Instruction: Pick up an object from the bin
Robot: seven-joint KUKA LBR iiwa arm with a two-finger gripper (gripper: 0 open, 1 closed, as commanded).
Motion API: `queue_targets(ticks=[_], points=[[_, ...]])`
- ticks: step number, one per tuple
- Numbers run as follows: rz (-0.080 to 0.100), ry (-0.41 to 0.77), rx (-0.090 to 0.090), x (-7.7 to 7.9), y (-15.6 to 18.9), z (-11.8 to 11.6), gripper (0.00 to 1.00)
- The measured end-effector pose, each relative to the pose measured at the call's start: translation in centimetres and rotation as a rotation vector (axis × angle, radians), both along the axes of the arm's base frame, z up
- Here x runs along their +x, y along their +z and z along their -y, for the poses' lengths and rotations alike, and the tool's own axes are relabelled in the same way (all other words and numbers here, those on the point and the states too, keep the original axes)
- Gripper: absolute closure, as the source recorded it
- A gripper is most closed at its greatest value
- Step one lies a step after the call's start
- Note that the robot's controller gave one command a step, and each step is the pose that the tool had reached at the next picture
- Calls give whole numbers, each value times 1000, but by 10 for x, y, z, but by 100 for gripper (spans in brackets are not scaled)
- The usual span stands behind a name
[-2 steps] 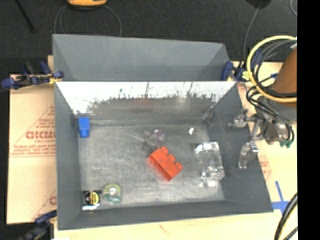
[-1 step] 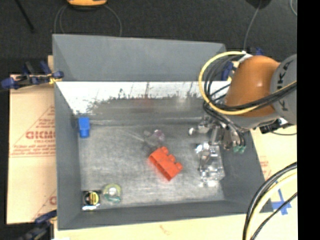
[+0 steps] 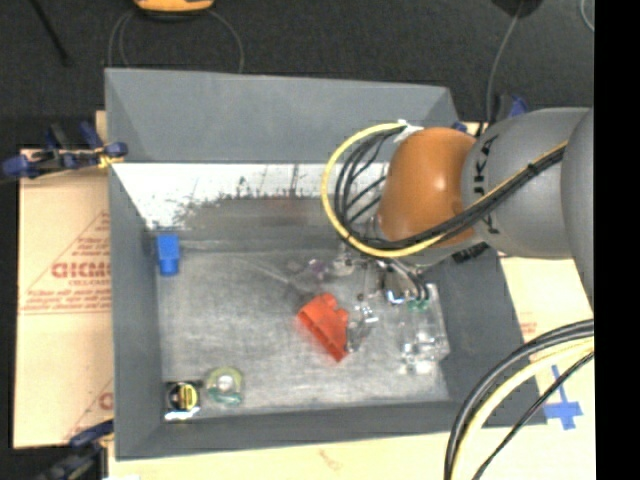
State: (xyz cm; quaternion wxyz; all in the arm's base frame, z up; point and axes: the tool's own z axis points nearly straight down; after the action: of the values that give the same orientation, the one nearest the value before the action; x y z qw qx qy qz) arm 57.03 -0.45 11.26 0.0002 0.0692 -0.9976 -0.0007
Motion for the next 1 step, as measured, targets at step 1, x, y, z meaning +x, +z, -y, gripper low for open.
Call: queue_targets(ticks=[1], points=[[8, 177, -4, -39, -34, -11, 0]])
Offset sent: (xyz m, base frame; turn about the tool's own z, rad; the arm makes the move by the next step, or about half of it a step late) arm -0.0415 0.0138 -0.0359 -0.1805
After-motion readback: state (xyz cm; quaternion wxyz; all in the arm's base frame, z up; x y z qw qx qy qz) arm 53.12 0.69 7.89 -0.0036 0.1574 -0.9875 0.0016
